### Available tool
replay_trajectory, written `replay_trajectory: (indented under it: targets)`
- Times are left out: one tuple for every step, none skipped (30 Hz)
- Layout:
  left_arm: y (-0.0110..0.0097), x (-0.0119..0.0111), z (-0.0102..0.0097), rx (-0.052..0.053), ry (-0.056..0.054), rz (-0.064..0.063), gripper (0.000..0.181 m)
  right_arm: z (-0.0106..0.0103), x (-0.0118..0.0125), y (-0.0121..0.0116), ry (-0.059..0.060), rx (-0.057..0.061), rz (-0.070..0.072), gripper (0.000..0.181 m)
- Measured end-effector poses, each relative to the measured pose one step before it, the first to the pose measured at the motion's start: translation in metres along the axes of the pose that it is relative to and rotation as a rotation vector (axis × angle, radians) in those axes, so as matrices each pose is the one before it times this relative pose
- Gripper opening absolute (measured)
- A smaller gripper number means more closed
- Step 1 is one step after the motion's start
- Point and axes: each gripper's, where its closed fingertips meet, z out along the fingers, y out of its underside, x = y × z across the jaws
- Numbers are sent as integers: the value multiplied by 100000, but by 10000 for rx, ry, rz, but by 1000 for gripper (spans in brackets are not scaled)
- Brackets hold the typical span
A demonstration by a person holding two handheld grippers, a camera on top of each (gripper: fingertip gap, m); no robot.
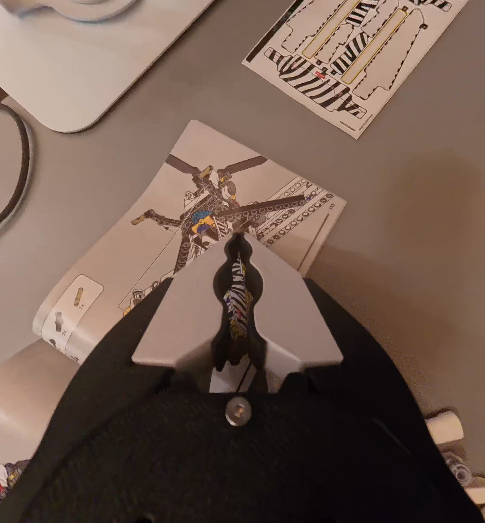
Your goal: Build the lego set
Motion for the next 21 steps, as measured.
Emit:
replay_trajectory:
  targets:
    - [34, -25, -14, -24, 22, -72, 2, -2, 5, -16, 1, 10, 2, 1]
    - [40, -109, -62, -108, -29, -50, 0, -6, 1, -9, 0, 4, 5, 1]
    - [12, -120, -47, -60, -44, -42, 1, -1, 2, 2, 0, -2, -3, 1]
    - [-15, -156, -44, 21, -47, -51, 0, -3, -2, -3, 2, 1, -7, 2]
    - [-15, -201, -88, 67, -59, -50, 0, -4, -3, -3, 1, 0, -7, 2]
    - [-17, -258, -195, 80, -67, -47, 0, 10, -10, 10, 0, -6, -11, 2]
    - [31, -334, -285, 50, -76, -49, 0, 1, -9, 8, -1, -6, -7, 2]
    - [-41, -403, -395, 85, -77, -63, 0, -4, -8, -2, -1, 0, -2, 2]
    - [-88, -448, -507, 127, -69, -83, 0, -4, 13, -2, 0, 2, 0, 2]
    - [-60, -473, -574, 96, -50, -99, 0, 2, -3, 6, -6, -2, 6, 2]
    - [-79, -423, -669, 142, -6, -117, 0, 4, -8, -12, -4, 2, 4, 2]
    - [-40, -341, -743, 157, 43, -145, 0, 2, 15, 6, 5, -3, 2, 1]
    - [84, -248, -763, 118, 95, -133, 0, -4, 4, 9, 2, -6, -1, 1]
    - [162, -214, -815, 116, 70, -101, 0, 9, 0, -2, 1, -4, -2, 1]
    - [178, -209, -793, 162, 10, -38, 0, -2, 0, 4, 0, -3, -1, 1]
    - [245, -161, -723, 144, -16, -22, 0, 3, -9, -1, 0, -6, -4, 1]
    - [329, -83, -578, 83, -5, -38, 0, 18, -10, 23, -1, -12, -7, 1]
    - [429, -25, -441, -36, 15, -42, 8, 18, -19, 10, -4, -11, -10, 1]
    - [462, 17, -415, -98, 26, -113, 14, 39, -38, 27, -11, -18, -15, 1]
    - [402, 147, -448, -43, 108, -154, 20, 45, -47, 15, -16, -10, -13, 2]
    - [380, 254, -519, 23, 176, -192, 23, 38, -46, 48, -5, -33, -30, 1]
